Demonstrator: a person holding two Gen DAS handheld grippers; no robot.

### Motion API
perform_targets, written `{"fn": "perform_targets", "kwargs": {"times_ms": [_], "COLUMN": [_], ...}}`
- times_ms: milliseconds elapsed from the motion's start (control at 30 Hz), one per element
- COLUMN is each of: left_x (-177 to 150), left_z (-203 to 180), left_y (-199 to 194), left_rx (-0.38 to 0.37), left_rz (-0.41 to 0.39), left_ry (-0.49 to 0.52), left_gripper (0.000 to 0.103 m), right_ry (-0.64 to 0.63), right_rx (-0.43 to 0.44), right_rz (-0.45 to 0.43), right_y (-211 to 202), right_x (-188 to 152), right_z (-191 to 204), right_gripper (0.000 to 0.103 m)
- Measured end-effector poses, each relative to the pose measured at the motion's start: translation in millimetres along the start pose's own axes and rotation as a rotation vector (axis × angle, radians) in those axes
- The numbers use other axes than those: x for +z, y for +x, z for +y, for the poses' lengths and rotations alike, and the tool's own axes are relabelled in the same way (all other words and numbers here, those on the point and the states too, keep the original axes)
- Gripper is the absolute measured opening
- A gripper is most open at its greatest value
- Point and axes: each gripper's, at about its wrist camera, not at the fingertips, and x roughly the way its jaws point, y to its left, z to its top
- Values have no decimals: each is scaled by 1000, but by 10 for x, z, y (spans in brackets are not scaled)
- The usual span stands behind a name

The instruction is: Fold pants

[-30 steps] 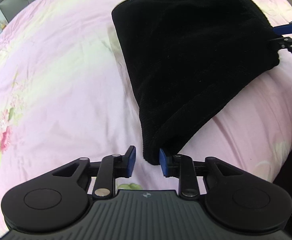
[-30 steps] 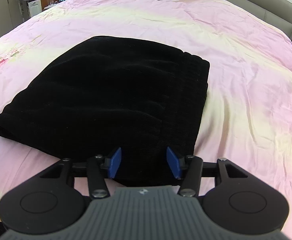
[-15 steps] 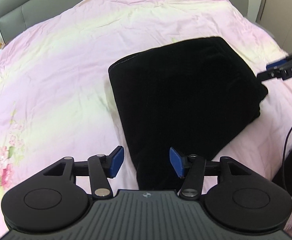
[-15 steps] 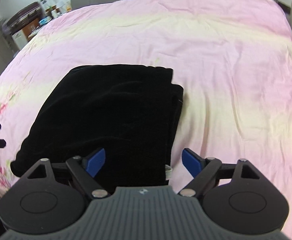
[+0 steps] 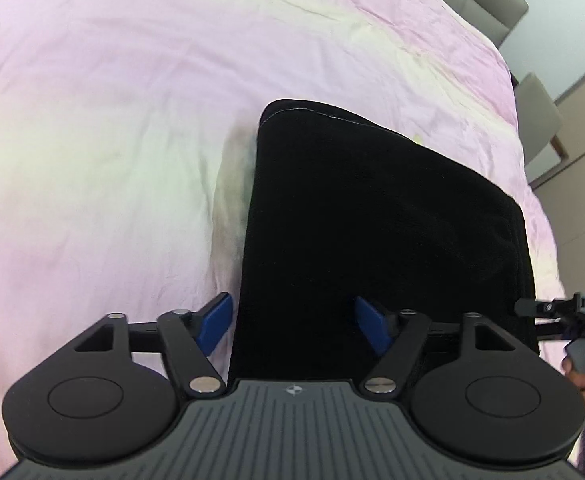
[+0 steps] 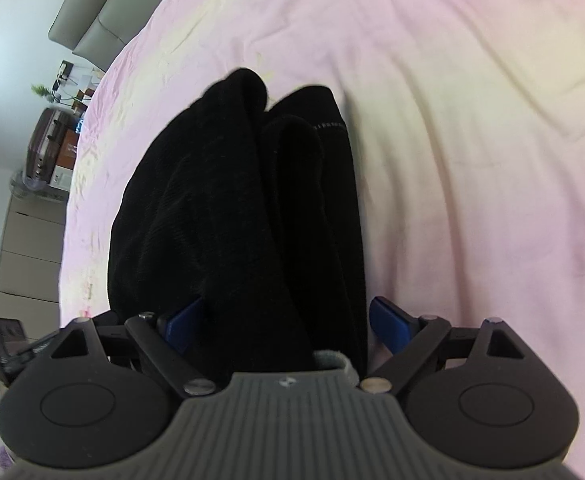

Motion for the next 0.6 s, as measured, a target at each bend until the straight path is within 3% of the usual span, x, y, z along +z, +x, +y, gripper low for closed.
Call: {"fn": "perform_targets", "kwargs": {"times_ms": [167, 300, 367, 500, 600], "left_x": [45, 55, 74, 38, 3], "left_z": [233, 370, 390, 282, 173], "left_y": [192, 341, 386, 296, 159], "left_rx": [-87, -173, -221, -198, -174], "left_rz": [22, 42, 45, 4, -46], "left_ry": [-87, -170, -214, -211, -195], "left_gripper": [94, 92, 73, 56, 46], "right_ry": [35, 15, -7, -61, -114], "right_rx": [60, 52, 32, -7, -31], "right_rz": [33, 30, 28, 16, -6], "right_y": [292, 431, 452, 378, 263], "right_x": [82, 143, 145, 106, 82], "right_z": [-97, -35, 13, 206, 442], "right_gripper": [87, 82, 74, 59, 53]}}
